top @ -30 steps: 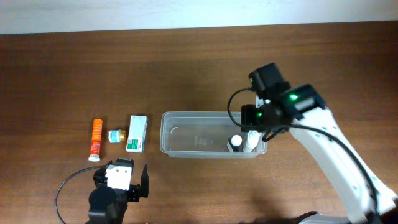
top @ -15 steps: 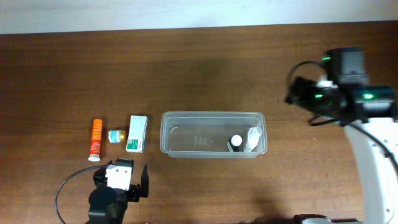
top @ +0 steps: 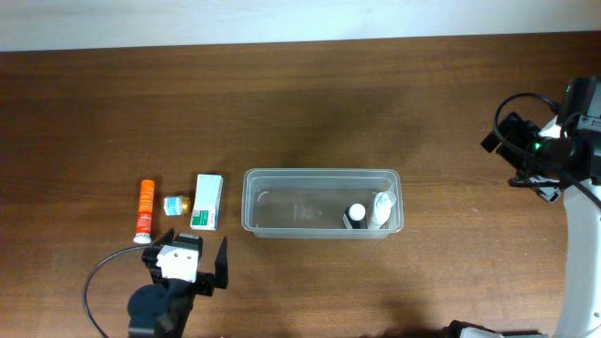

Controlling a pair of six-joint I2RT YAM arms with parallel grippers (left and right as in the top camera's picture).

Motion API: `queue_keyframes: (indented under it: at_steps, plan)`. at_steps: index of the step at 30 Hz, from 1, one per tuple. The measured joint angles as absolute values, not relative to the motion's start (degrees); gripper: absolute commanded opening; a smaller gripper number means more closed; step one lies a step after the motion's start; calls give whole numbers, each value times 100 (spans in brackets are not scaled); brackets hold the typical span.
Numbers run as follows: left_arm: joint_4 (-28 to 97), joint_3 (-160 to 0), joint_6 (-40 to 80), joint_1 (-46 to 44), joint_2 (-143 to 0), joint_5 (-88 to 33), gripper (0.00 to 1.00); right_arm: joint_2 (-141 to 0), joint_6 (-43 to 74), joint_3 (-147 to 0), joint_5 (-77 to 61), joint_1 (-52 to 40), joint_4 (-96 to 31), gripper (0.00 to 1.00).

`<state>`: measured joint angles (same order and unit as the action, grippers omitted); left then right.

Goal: Pack container

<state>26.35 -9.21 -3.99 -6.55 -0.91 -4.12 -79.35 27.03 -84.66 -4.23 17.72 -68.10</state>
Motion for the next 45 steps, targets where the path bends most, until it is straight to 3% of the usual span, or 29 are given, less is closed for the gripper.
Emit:
queue_keyframes:
  at_steps: [6,11,20,23,29,32,45]
  plan:
    - [2259,-1345,21,-655,-154,-279,100,-7935,2703,-8466,-427,1772,-6812,98]
    - [2333,-2530,123,-655,-755,913,100,-7935,2700,-8466,-445,1772,-6814,99]
    - [3704,-5065,99,-270,-3798,2051,100,-7935,2700,-8464,-460,1772,-6820,99]
    - [4130,-5798,89,349,-4971,1765,100,-7935,2700,-8466,-462,1772,-6818,98]
    - [4427,-6869,71,2091,-7135,91,100,-7935,2700,-8466,-464,1772,-6812,99]
    - [4622,-6906,69,2491,-7741,-416,100,-7935,2700,-8466,-464,1772,-6812,99]
    - [5002,-6919,-1153,2585,-10027,-919,93,-7935,2700,-8466,-464,1772,-6814,99]
